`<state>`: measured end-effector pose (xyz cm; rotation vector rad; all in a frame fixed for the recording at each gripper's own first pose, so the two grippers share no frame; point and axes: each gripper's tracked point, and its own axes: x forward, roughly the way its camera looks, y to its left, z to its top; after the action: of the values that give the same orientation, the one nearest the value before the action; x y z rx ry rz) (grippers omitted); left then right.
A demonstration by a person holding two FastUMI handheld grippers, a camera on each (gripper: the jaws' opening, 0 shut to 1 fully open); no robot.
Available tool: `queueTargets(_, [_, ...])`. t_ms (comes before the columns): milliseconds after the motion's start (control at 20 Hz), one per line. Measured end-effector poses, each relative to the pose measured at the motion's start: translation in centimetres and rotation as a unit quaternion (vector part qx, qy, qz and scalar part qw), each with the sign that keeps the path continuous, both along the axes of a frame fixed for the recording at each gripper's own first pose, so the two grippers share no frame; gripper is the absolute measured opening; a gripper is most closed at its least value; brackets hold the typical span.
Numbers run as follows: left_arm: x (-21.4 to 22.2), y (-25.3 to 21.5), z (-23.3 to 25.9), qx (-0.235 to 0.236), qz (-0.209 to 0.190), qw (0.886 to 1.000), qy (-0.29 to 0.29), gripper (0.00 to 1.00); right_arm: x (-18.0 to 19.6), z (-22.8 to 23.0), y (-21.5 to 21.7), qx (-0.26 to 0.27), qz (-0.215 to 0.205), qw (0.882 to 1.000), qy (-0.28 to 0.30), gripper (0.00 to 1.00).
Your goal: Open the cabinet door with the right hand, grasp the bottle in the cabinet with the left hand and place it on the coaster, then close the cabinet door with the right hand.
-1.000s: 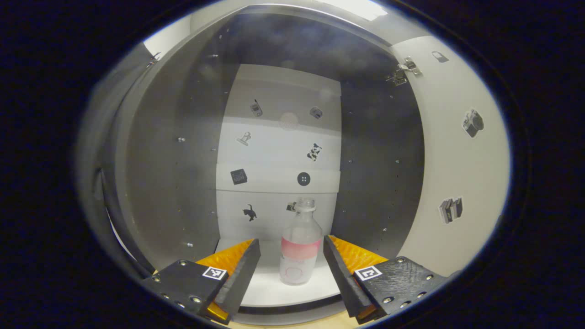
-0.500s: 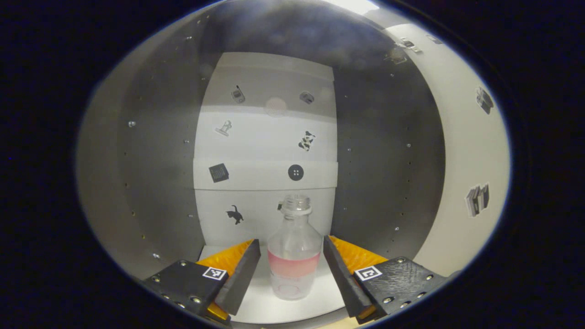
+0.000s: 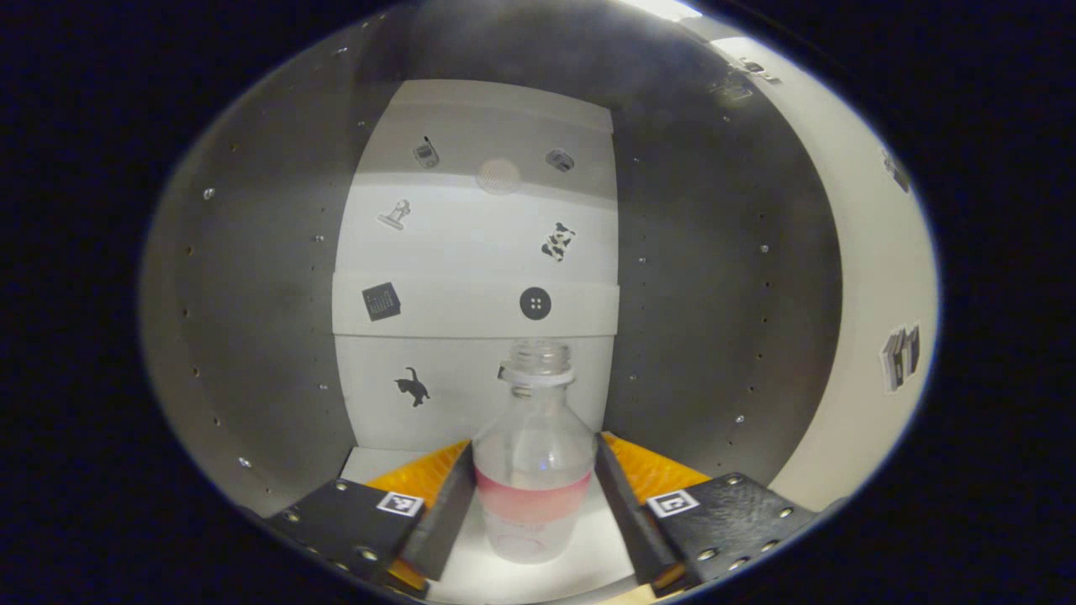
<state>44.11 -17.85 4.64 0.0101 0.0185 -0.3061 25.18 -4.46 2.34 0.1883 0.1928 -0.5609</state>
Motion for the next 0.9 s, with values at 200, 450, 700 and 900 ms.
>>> queueTargets(200, [-1.0,-0.5,0.0,-0.004,-0.018,1.000,0.006,0.74,0.1,0.1,0.6,0.000,0.008,1.000,-0.005,0.93])
queueTargets(450, [-5.2,-0.2,1.9,0.009,-0.039,0.999,-0.027,0.74,-0.2,-0.1,1.9,-0.002,0.022,1.000,-0.004,0.93])
queueTargets(700, [-11.6,2.1,4.1,-0.003,-0.047,0.998,-0.051,0.70,-0.9,0.2,3.6,0.005,0.041,0.999,-0.009,0.98])
queueTargets(900, [-17.8,6.1,4.3,0.004,-0.030,0.997,-0.065,0.72,-1.8,1.9,4.7,0.002,0.049,0.998,-0.029,0.98])
